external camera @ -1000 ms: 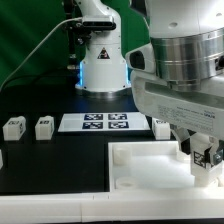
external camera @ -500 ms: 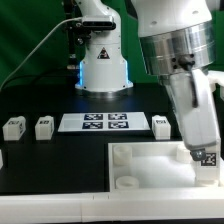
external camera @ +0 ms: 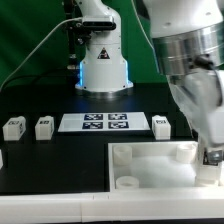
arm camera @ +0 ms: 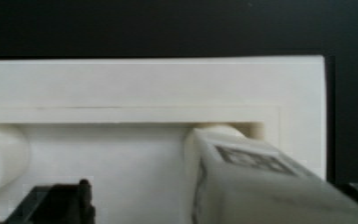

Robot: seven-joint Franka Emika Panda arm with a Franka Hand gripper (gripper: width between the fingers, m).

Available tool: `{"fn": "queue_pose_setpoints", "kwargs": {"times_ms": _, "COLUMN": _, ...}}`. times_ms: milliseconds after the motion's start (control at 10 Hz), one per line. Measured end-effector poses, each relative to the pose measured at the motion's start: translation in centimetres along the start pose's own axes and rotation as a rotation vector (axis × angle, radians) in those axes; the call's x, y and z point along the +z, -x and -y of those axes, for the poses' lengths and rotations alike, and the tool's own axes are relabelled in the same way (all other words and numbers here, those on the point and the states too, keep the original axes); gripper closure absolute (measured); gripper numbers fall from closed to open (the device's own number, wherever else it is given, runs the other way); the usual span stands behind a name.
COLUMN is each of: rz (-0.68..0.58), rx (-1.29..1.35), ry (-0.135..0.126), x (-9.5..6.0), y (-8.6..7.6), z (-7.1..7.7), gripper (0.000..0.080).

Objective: Assemble one leg

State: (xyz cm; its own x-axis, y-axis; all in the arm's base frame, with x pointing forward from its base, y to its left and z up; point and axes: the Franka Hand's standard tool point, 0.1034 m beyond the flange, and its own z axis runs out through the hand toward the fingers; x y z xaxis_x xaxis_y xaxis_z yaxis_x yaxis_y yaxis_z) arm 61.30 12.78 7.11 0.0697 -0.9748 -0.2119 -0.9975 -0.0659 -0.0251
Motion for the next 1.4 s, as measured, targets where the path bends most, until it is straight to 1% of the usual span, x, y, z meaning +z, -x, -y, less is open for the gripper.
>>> {"fn": "queue_pose_setpoints", "kwargs": {"times_ms": 100, "rz": -0.019, "rx": -0.159, "ry": 0.041, "x": -0.1, "y": 0.9, "z": -0.2, "gripper": 0.016}}
{"fn": "queue_pose_setpoints", "kwargs": {"times_ms": 200, "rz": -0.029, "rx": -0.33, "ry": 0.056, "x": -0.2, "y": 1.4, "z": -0.2, "gripper": 0.016}}
{"fn": "queue_pose_setpoints", "kwargs": {"times_ms": 600, "rz": -0.025, "rx": -0.692, "ry": 0.061, "x": -0.2, "y": 1.1, "z": -0.1, "gripper": 0.0151}}
{"fn": "queue_pose_setpoints", "kwargs": {"times_ms": 800, "rz": -0.081, "rx": -0.983, "ry": 0.074, "x": -0.9, "y": 1.5, "z": 1.0, "gripper": 0.0151}}
{"fn": "queue_pose_setpoints", "kwargs": {"times_ms": 1000, "rz": -0.096, "rx": -1.228, "ry": 0.075, "x": -0.5, "y": 1.3, "z": 1.5, "gripper": 0.0151}}
{"fn": "queue_pose_setpoints", "kwargs": {"times_ms": 1100, "rz": -0.087, "rx": -1.335, "ry": 0.091, "x": -0.3, "y": 1.0, "z": 1.3, "gripper": 0.0151}}
{"fn": "queue_pose_setpoints", "kwargs": {"times_ms": 1200, "rz": -0.079, "rx": -1.408, "ry": 0.1, "x": -0.3, "y": 1.0, "z": 1.2, "gripper": 0.0151}}
{"fn": "queue_pose_setpoints", "kwargs": {"times_ms": 1400, "rz": -0.076, "rx": -1.407, "ry": 0.104, "x": -0.2, "y": 1.0, "z": 1.0, "gripper": 0.0151}}
